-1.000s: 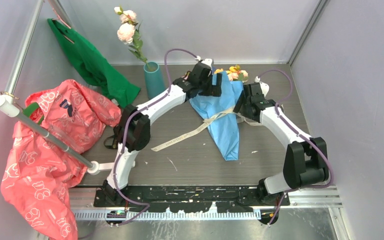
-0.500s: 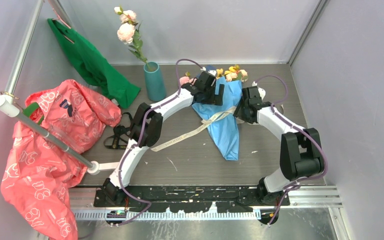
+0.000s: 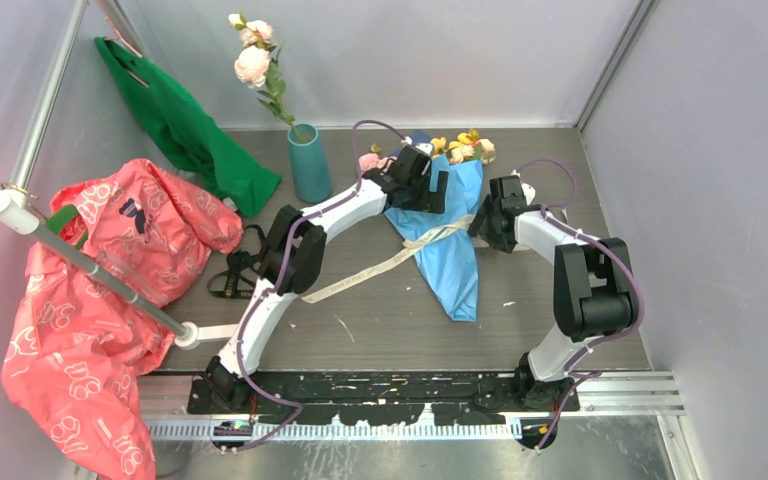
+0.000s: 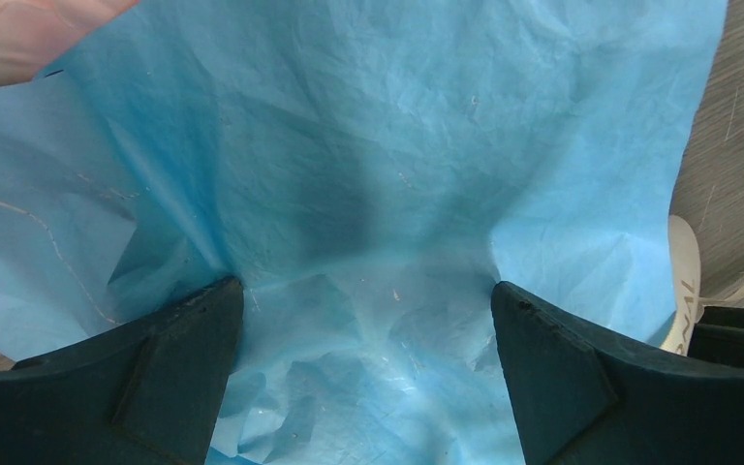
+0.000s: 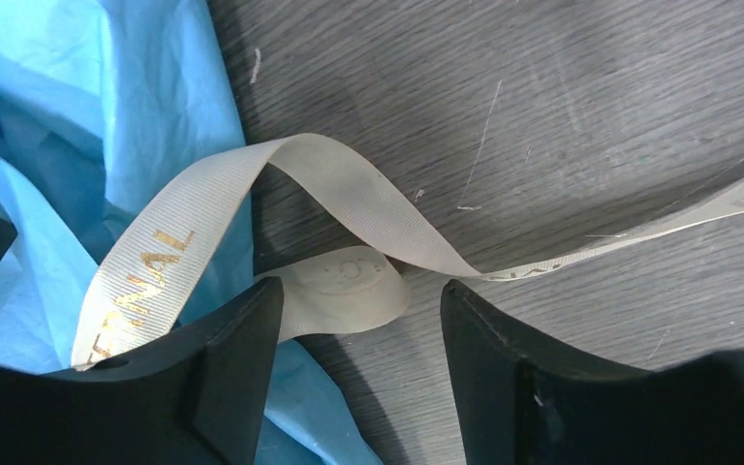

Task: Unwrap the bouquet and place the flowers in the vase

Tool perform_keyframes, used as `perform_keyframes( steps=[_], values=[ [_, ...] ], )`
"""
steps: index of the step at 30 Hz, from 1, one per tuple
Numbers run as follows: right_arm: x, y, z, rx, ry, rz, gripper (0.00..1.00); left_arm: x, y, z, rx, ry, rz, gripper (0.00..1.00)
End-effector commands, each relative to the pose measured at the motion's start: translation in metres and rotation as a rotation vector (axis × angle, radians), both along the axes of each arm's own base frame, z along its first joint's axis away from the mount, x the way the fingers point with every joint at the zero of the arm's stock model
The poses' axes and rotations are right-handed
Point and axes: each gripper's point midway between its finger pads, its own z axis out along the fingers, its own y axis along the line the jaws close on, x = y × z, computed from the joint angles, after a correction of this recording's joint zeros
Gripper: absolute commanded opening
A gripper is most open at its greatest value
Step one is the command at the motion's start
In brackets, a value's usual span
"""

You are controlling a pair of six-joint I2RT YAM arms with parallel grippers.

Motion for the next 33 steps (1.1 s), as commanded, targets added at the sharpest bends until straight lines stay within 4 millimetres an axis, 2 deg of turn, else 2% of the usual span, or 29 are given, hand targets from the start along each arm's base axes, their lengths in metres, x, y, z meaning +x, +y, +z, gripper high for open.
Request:
perform_keyframes(
  steps=[1,3,5,8,11,13,16,19,25,27,33],
  values=[
    [0.011,-0.003,0.005,0.002,-0.040,-0.019,0.68,-0.005,-0.003,0.022,-0.023,-0.023,-0.027,1.00],
    [0.011,-0.003,0.003,0.002,-0.039,-0.016,0.66,-0.005,-0.004,0.021,-0.025,-0.021,-0.026,1.00],
    [0.010,-0.002,0.000,0.008,-0.030,-0.013,0.55,-0.006,-0.004,0.020,-0.028,-0.019,-0.028,1.00],
    [0.009,0.002,-0.005,0.030,-0.028,-0.004,0.28,-0.006,-0.004,0.021,-0.030,-0.018,-0.028,1.00],
    [0.009,0.003,-0.003,0.039,-0.041,-0.002,0.07,-0.007,-0.002,0.020,-0.020,-0.021,-0.029,1.00],
    [0.010,0.004,0.004,0.044,-0.057,0.003,0.01,-0.007,0.000,0.020,-0.015,-0.023,-0.029,1.00],
    [0.009,0.004,0.023,0.050,-0.096,0.004,0.01,-0.008,0.000,0.017,-0.008,-0.021,-0.030,1.00],
    [0.009,0.005,0.060,0.058,-0.163,0.006,0.01,-0.005,-0.004,0.011,-0.009,-0.013,-0.037,1.00],
    [0.003,0.014,0.166,0.102,-0.352,0.037,0.01,0.007,-0.026,-0.022,-0.047,0.059,-0.074,1.00],
    [-0.001,0.012,0.201,0.101,-0.408,0.033,0.01,0.011,-0.025,-0.041,-0.026,0.078,-0.064,1.00],
    [-0.015,0.007,0.318,0.105,-0.595,0.031,0.01,0.008,-0.015,-0.072,0.010,0.101,-0.034,0.99]
  ],
)
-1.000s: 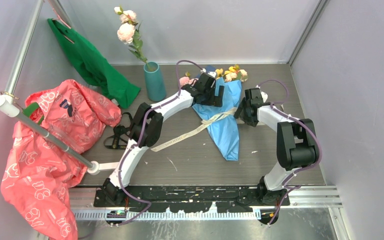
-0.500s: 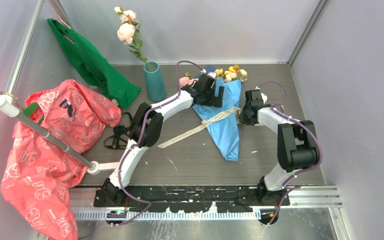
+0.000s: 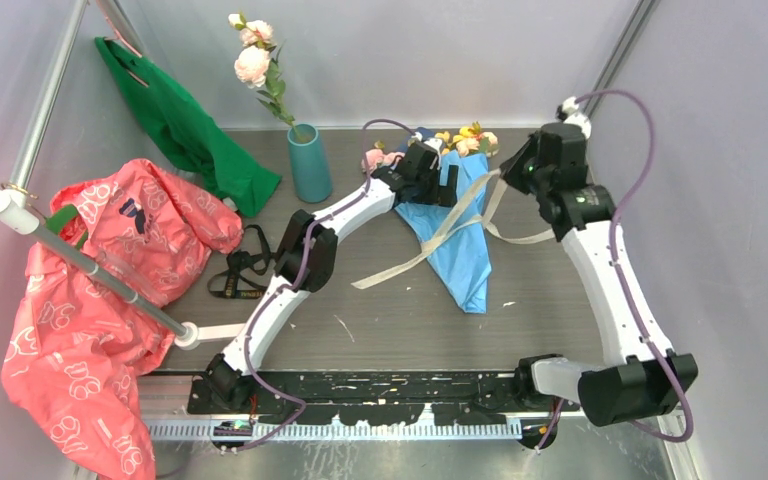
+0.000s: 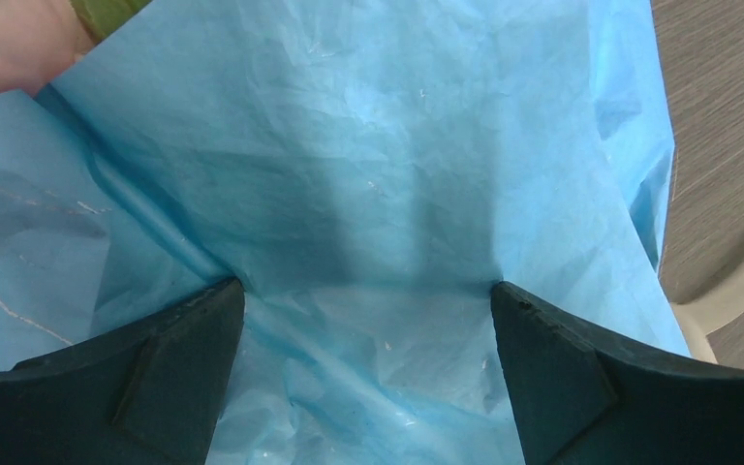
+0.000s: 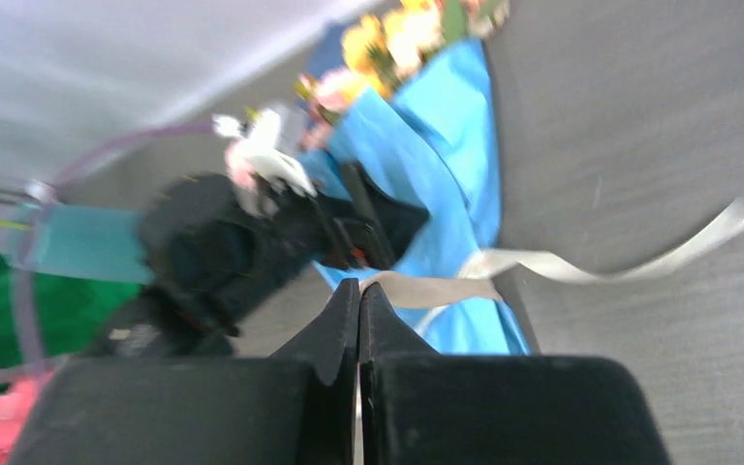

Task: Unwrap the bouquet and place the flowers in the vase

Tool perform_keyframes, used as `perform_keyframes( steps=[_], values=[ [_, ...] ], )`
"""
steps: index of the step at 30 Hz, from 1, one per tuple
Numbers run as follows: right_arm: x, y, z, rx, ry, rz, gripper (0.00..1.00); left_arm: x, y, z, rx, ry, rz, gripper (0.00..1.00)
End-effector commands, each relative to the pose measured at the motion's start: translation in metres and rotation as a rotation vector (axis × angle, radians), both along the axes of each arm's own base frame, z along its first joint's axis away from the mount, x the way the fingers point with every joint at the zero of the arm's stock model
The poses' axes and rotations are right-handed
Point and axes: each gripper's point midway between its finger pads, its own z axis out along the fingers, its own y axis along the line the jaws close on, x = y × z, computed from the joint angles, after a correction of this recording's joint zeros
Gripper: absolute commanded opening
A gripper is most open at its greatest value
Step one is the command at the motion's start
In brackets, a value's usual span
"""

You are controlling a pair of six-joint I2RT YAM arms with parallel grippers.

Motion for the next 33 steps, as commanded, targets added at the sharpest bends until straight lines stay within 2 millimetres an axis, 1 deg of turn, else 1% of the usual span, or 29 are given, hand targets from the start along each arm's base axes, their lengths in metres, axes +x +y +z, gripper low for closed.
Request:
perform_keyframes(
  steps=[1,3,7,9,10,11,12,14,15,16,17,18,20,21,23,25,28,30,31,32,33],
  values=[
    [-0.017,-0.005,0.090,0.005,-0.145,-0.007,0.01,-0.018,0.022,-0.064,0.097,0.127,0.011,0.99],
    [-0.022,-0.010,0.127,-0.010,-0.214,-0.021,0.01,-0.020,0.026,-0.068,0.108,0.135,0.013,0.99],
    [-0.037,-0.025,0.203,-0.048,-0.365,-0.068,0.01,-0.022,0.031,-0.068,0.124,0.131,0.011,0.99],
    [-0.047,-0.034,0.244,-0.064,-0.442,-0.107,0.01,-0.024,0.032,-0.065,0.122,0.130,0.009,0.99],
    [-0.057,-0.039,0.271,-0.064,-0.503,-0.128,0.01,-0.024,0.032,-0.063,0.118,0.129,0.006,0.99],
    [-0.060,-0.042,0.283,-0.069,-0.527,-0.139,0.01,-0.025,0.032,-0.063,0.116,0.128,0.006,0.99],
    [-0.070,-0.046,0.309,-0.070,-0.593,-0.152,0.01,-0.025,0.032,-0.061,0.115,0.127,0.006,0.99],
    [-0.080,-0.052,0.337,-0.085,-0.658,-0.177,0.01,-0.025,0.033,-0.059,0.114,0.121,0.004,1.00],
    [-0.083,-0.054,0.345,-0.091,-0.676,-0.186,0.01,-0.025,0.032,-0.057,0.114,0.116,0.002,1.00],
    [-0.082,-0.056,0.348,-0.101,-0.680,-0.193,0.01,-0.024,0.032,-0.056,0.114,0.112,0.002,1.00],
    [-0.087,-0.059,0.356,-0.104,-0.705,-0.204,0.01,-0.024,0.032,-0.056,0.114,0.108,0.000,1.00],
    [-0.087,-0.060,0.358,-0.112,-0.714,-0.210,0.01,-0.023,0.033,-0.055,0.116,0.103,0.000,1.00],
    [-0.087,-0.064,0.357,-0.139,-0.719,-0.222,0.01,-0.023,0.034,-0.055,0.122,0.099,-0.002,1.00],
    [-0.084,-0.067,0.349,-0.157,-0.700,-0.237,0.01,-0.023,0.035,-0.053,0.121,0.093,-0.002,1.00],
    [-0.077,-0.078,0.330,-0.201,-0.655,-0.295,0.01,-0.025,0.036,-0.047,0.111,0.077,-0.004,1.00],
    [-0.067,-0.087,0.304,-0.248,-0.606,-0.342,0.01,-0.025,0.033,-0.036,0.082,0.053,-0.018,1.00],
    [-0.042,-0.095,0.246,-0.312,-0.470,-0.377,0.01,-0.027,0.030,-0.007,0.036,0.012,-0.041,1.00],
    [-0.027,-0.099,0.202,-0.343,-0.377,-0.402,0.01,-0.029,0.030,0.015,0.009,-0.017,-0.047,1.00],
    [-0.021,-0.105,0.168,-0.372,-0.311,-0.433,0.01,-0.030,0.031,0.028,-0.004,-0.036,-0.049,1.00],
    [-0.019,-0.111,0.147,-0.390,-0.284,-0.469,0.09,-0.032,0.033,0.039,-0.010,-0.052,-0.053,1.00],
    [-0.017,-0.115,0.131,-0.392,-0.276,-0.498,0.23,-0.035,0.036,0.048,-0.014,-0.063,-0.056,1.00]
  ],
)
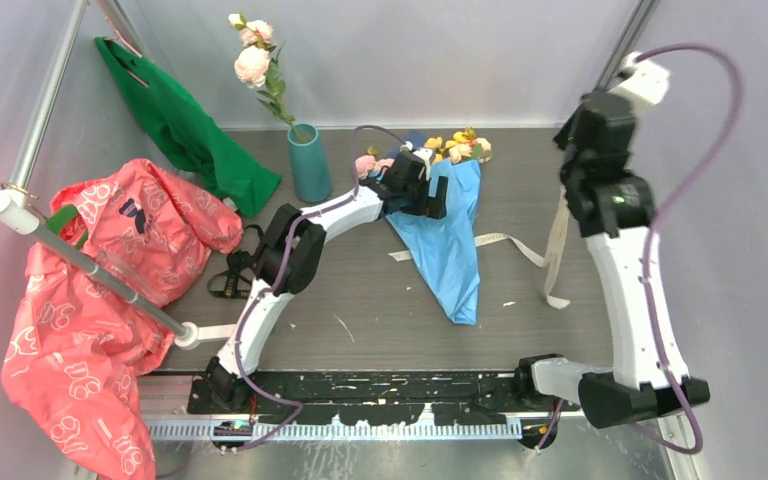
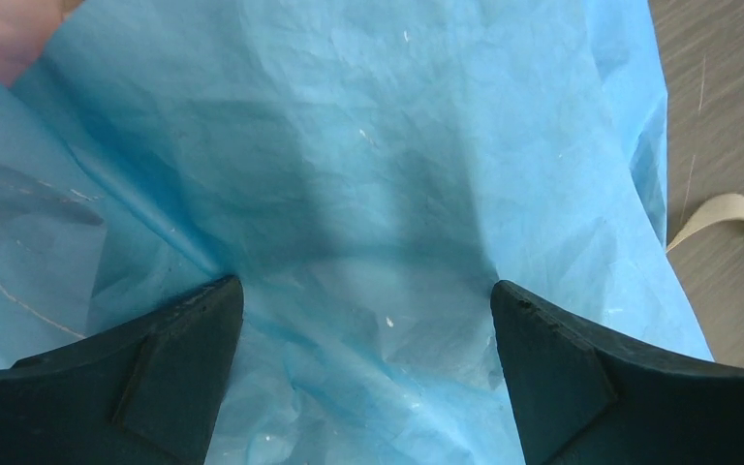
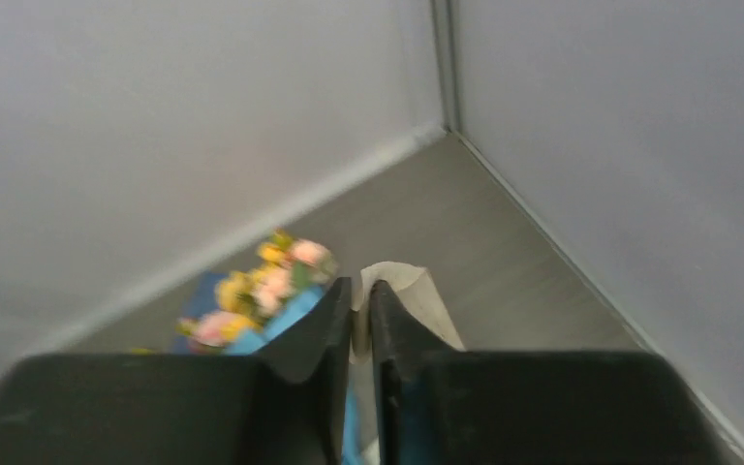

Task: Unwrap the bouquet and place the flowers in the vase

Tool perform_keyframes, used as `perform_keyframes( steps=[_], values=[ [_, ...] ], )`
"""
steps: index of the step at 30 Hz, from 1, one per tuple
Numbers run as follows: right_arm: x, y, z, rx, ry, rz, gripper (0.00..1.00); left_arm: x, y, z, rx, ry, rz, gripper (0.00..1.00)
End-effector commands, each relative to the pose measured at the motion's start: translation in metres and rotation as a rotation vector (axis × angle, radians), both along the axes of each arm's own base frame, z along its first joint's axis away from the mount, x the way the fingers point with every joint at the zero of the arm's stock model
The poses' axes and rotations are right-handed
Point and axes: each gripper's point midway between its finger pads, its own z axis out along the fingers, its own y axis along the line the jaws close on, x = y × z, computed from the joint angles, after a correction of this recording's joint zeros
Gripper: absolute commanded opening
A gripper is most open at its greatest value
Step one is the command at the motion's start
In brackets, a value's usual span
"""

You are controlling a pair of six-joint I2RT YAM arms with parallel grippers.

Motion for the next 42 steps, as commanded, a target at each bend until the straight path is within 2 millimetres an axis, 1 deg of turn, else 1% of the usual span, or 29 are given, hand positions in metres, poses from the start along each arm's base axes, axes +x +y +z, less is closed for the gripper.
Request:
perform_keyframes(
  steps=[1,2,3,4,5,6,10,13,15,16,17,19,21,23,26,30,33,37,39,42],
  values=[
    [0.017,-0.029,-0.077,-0.039,0.082,-0.191,0.39,-0.014,0.014,0.057,-0.027,-0.042,-0.026,1.00],
    [0.019,-0.030,-0.092,-0.042,0.103,-0.200,0.58,-0.017,0.014,0.068,-0.035,-0.060,-0.033,1.00],
    [0.023,-0.028,-0.108,-0.039,0.135,-0.191,0.70,-0.020,0.016,0.079,-0.043,-0.074,-0.041,1.00],
    [0.028,-0.023,-0.127,-0.032,0.174,-0.166,0.79,-0.022,0.016,0.088,-0.050,-0.084,-0.048,1.00],
    [0.032,-0.017,-0.142,-0.016,0.204,-0.140,0.84,-0.025,0.016,0.096,-0.055,-0.093,-0.055,1.00],
    [0.036,-0.010,-0.157,0.006,0.229,-0.107,0.86,-0.027,0.016,0.104,-0.064,-0.104,-0.061,1.00],
    [0.046,0.017,-0.213,0.075,0.316,0.010,0.87,-0.037,0.009,0.140,-0.132,-0.135,-0.093,1.00],
    [0.047,0.033,-0.266,0.103,0.442,0.067,0.87,-0.044,0.006,0.163,-0.177,-0.143,-0.110,1.00],
    [0.044,0.035,-0.299,0.111,0.528,0.066,0.89,-0.049,0.005,0.175,-0.203,-0.143,-0.120,1.00],
    [0.042,0.036,-0.313,0.120,0.558,0.062,0.94,-0.051,0.005,0.178,-0.209,-0.145,-0.123,1.00],
    [0.039,0.035,-0.326,0.123,0.585,0.057,0.99,-0.054,0.006,0.179,-0.211,-0.143,-0.124,1.00],
    [0.033,0.035,-0.346,0.124,0.627,0.054,1.00,-0.060,0.008,0.182,-0.225,-0.145,-0.123,1.00],
    [0.029,0.035,-0.359,0.124,0.665,0.053,1.00,-0.063,0.011,0.186,-0.237,-0.157,-0.117,1.00],
    [0.027,0.036,-0.372,0.124,0.706,0.053,1.00,-0.065,0.013,0.185,-0.241,-0.158,-0.112,1.00],
    [0.026,0.036,-0.390,0.125,0.762,0.052,1.00,-0.067,0.011,0.184,-0.255,-0.156,-0.124,1.00],
    [0.027,0.032,-0.404,0.112,0.812,0.045,1.00,-0.067,0.006,0.181,-0.270,-0.150,-0.142,1.00],
    [0.024,0.030,-0.416,0.101,0.877,0.044,1.00,-0.065,0.005,0.178,-0.268,-0.151,-0.148,1.00],
    [0.019,0.023,-0.423,0.075,0.942,0.030,1.00,-0.063,0.002,0.174,-0.277,-0.152,-0.150,1.00],
    [0.017,0.017,-0.420,0.033,0.979,0.019,1.00,-0.063,0.000,0.171,-0.285,-0.147,-0.152,1.00],
    [0.018,0.009,-0.410,-0.028,1.032,0.027,1.00,-0.063,-0.002,0.169,-0.303,-0.145,-0.156,1.00]
  ],
)
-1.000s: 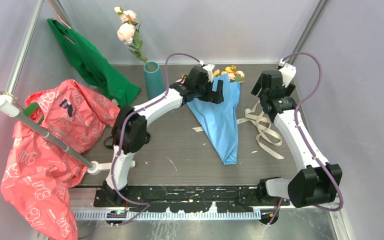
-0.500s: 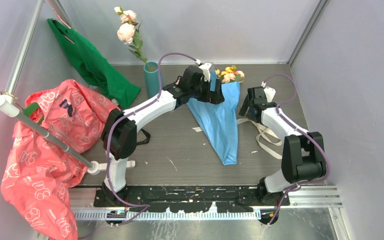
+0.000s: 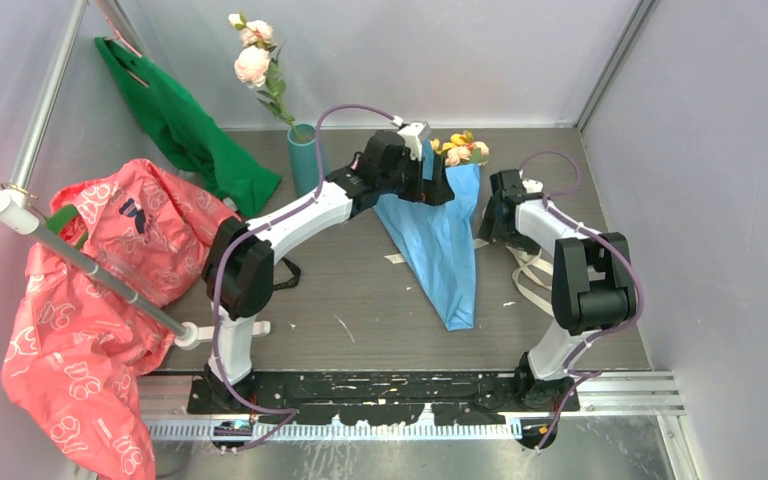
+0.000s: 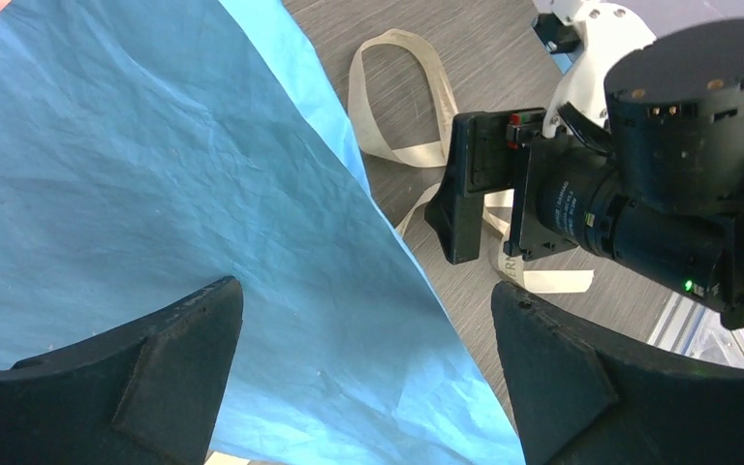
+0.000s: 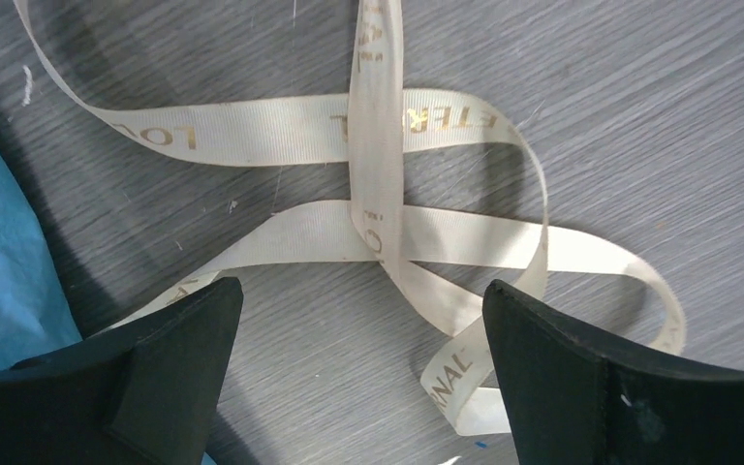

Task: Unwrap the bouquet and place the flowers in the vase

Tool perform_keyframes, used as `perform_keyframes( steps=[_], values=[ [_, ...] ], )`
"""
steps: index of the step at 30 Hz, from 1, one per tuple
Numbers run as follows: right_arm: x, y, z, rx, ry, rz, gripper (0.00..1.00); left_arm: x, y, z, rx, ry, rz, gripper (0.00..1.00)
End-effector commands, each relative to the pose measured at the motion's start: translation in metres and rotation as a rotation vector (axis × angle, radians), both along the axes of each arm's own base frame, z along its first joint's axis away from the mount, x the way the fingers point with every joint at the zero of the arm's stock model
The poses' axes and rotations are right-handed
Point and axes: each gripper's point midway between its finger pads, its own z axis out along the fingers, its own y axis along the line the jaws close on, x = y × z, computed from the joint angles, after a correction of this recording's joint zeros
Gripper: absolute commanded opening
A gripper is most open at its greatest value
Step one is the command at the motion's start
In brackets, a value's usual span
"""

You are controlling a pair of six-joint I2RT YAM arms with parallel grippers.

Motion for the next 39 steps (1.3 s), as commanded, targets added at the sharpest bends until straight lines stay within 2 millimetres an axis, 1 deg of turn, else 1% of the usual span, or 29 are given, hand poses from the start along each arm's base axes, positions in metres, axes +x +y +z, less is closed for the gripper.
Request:
perform_keyframes(
  steps=[1,4,6,8,11,15,16,19,23,25,26,27,28,31,32,34,35,37,38,39],
  values=[
    [0.013,-0.017,0.031,-0.089,0.027,0.052,1.00,0.002,-0.011,0.020,-0.090,-0.051,-0.024,1.00],
    [0.016,-0.028,0.034,-0.103,0.104,0.103,1.00,0.002,-0.012,0.017,-0.105,-0.041,-0.027,1.00],
    [0.017,-0.030,0.028,-0.037,0.137,0.108,1.00,0.001,-0.014,0.017,-0.117,-0.031,-0.035,1.00],
    [0.016,-0.023,0.020,0.034,0.146,0.129,1.00,0.001,-0.014,0.016,-0.118,-0.025,-0.041,1.00],
    [0.008,-0.019,0.013,0.056,0.166,0.137,1.00,0.005,-0.010,0.016,-0.111,-0.031,-0.038,1.00],
    [0.007,-0.011,0.020,0.098,0.116,0.149,1.00,0.010,-0.009,0.012,-0.114,-0.023,-0.032,1.00],
    [0.007,-0.007,0.024,0.116,0.099,0.159,1.00,0.011,-0.010,0.010,-0.116,-0.019,-0.033,1.00],
    [0.002,0.008,0.023,0.183,0.092,0.199,1.00,0.010,-0.013,0.007,-0.125,-0.006,-0.042,1.00],
    [-0.005,0.005,0.008,0.173,0.146,0.197,1.00,0.006,-0.013,0.004,-0.128,0.010,-0.048,1.00],
    [-0.007,0.003,0.002,0.163,0.159,0.188,0.98,0.006,-0.014,0.010,-0.145,-0.005,-0.054,1.00],
    [-0.007,0.001,-0.002,0.156,0.166,0.181,0.95,0.006,-0.014,0.012,-0.147,-0.008,-0.057,1.00],
    [-0.008,-0.003,-0.004,0.138,0.175,0.166,0.89,0.005,-0.014,0.014,-0.148,-0.011,-0.059,1.00],
    [-0.009,-0.005,-0.008,0.128,0.184,0.158,0.86,0.005,-0.013,0.014,-0.147,-0.013,-0.057,1.00],
    [-0.006,-0.012,-0.014,0.102,0.184,0.122,0.85,0.004,-0.010,0.019,-0.149,-0.024,-0.058,1.00],
    [-0.005,-0.016,-0.014,0.106,0.174,0.102,0.82,0.003,-0.010,0.020,-0.148,-0.028,-0.058,1.00],
    [-0.001,-0.024,-0.014,0.110,0.154,0.069,0.62,0.003,-0.009,0.022,-0.146,-0.032,-0.058,1.00],
    [0.002,-0.026,-0.013,0.112,0.145,0.059,0.58,0.003,-0.008,0.024,-0.148,-0.034,-0.056,1.00],
    [0.004,-0.032,-0.014,0.118,0.141,0.038,0.43,0.002,-0.007,0.024,-0.148,-0.037,-0.054,1.00],
    [0.006,-0.033,-0.014,0.121,0.136,0.028,0.37,0.002,-0.006,0.025,-0.150,-0.036,-0.053,1.00],
    [0.007,-0.034,-0.014,0.125,0.132,0.022,0.27,0.002,-0.006,0.025,-0.149,-0.037,-0.051,1.00]
  ],
)
